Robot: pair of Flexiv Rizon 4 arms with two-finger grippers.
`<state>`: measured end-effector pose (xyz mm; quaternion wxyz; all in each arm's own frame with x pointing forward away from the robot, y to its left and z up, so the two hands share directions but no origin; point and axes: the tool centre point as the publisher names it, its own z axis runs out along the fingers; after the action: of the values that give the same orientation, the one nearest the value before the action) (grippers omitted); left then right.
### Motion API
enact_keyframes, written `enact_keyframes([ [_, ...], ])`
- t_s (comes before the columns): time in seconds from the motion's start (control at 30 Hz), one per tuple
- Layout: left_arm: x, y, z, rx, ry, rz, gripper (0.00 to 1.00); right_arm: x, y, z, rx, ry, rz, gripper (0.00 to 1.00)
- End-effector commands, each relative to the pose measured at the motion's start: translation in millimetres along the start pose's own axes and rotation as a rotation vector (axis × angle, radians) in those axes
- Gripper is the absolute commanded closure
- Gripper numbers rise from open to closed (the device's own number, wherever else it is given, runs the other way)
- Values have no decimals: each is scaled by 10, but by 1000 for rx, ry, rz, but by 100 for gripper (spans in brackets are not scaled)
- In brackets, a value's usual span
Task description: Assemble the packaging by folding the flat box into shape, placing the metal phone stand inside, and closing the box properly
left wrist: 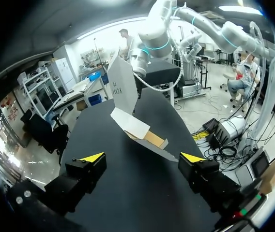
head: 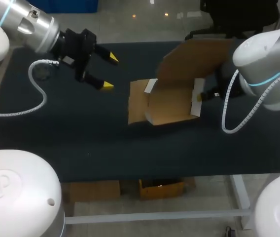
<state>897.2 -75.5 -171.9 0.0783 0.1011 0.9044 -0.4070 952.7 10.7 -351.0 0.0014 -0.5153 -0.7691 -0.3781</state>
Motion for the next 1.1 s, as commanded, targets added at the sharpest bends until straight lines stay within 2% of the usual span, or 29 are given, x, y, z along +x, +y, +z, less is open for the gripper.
enact_keyframes([
  [0.03,50,-23,-69,-46,-20,2,0,3,-5,-136,145,-21,20,100],
  [0.23,40,114,-161,-85,-39,6,0,-42,-50,-211,213,-42,56,100],
  [0.37,42,231,-205,-131,-88,-6,0,-61,-62,-251,286,-66,75,100],
  [0.5,48,329,-202,-166,-117,-16,0,-93,-88,-279,324,-74,91,100],
  [0.73,21,473,-166,-169,-101,-28,0,-109,-143,-285,382,-87,122,100],
  [1.0,-15,538,-146,-175,-55,2,0,-94,-193,-263,466,-128,170,100],
  [1.1,-21,570,-155,-214,-42,0,0,-85,-211,-247,501,-154,181,100],
])
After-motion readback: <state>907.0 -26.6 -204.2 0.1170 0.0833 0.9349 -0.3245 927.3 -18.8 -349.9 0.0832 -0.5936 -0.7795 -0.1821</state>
